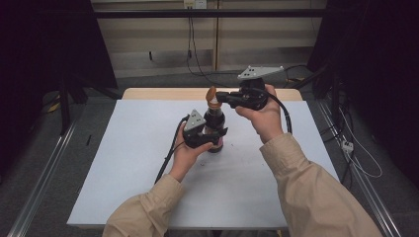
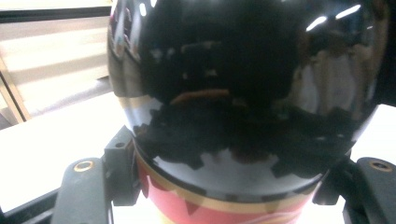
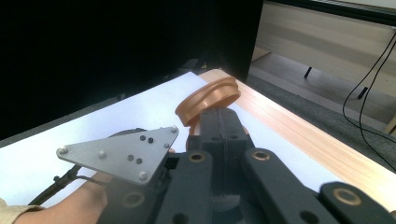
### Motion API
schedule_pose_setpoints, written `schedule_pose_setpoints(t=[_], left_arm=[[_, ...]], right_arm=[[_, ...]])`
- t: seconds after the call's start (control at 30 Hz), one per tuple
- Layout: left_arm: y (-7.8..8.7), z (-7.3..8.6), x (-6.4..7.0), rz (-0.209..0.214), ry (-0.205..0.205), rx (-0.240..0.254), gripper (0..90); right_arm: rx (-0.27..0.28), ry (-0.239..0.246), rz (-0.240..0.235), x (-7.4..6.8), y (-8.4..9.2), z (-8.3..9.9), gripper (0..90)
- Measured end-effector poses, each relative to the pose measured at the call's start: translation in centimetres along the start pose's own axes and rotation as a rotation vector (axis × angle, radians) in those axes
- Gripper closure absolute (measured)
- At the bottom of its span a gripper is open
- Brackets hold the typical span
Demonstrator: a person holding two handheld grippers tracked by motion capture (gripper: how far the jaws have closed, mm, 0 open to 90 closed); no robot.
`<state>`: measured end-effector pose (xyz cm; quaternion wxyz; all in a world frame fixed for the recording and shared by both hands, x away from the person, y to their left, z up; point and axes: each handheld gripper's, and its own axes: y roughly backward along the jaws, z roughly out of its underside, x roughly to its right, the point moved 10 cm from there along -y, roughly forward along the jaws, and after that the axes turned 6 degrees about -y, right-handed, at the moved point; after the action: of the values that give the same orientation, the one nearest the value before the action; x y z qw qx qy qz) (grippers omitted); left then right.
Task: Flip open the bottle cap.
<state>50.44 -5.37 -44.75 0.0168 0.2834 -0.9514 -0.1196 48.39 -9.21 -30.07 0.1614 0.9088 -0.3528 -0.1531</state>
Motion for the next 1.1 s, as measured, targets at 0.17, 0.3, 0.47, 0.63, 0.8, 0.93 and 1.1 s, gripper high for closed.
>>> schedule_pose_setpoints(t=[0.17,0.3,0.47,0.63,0.8,0.93,1.1], left_arm=[[-0.03,-0.02,0.03,-0.001,0.002,0.0,30.0],[-0.02,-0.01,0.03,0.0,0.002,-0.002,29.9],[0.06,0.06,0.05,0.002,0.001,-0.008,29.9],[0.06,0.1,0.0,0.001,-0.011,-0.015,29.9],[0.1,0.13,0.01,0.003,-0.012,-0.018,29.8],[0.12,0.12,0.02,0.0,-0.013,-0.018,29.7],[0.07,0.06,0.09,-0.003,-0.003,-0.012,29.7]], right_arm=[[0.005,-0.001,0.001,-0.04,-0.03,-0.08,90.0],[0.008,-0.002,0.0,-0.09,-0.04,-0.12,90.0],[0.007,-0.004,-0.007,-0.29,-0.2,-0.18,90.0],[0.007,0.002,-0.005,-0.36,-0.28,-0.21,90.0],[0.009,0.004,-0.005,-0.36,-0.15,-0.19,90.0],[0.013,0.004,-0.009,-0.44,-0.07,-0.3,90.0],[0.013,0.007,-0.012,-0.56,-0.15,-0.34,90.0]])
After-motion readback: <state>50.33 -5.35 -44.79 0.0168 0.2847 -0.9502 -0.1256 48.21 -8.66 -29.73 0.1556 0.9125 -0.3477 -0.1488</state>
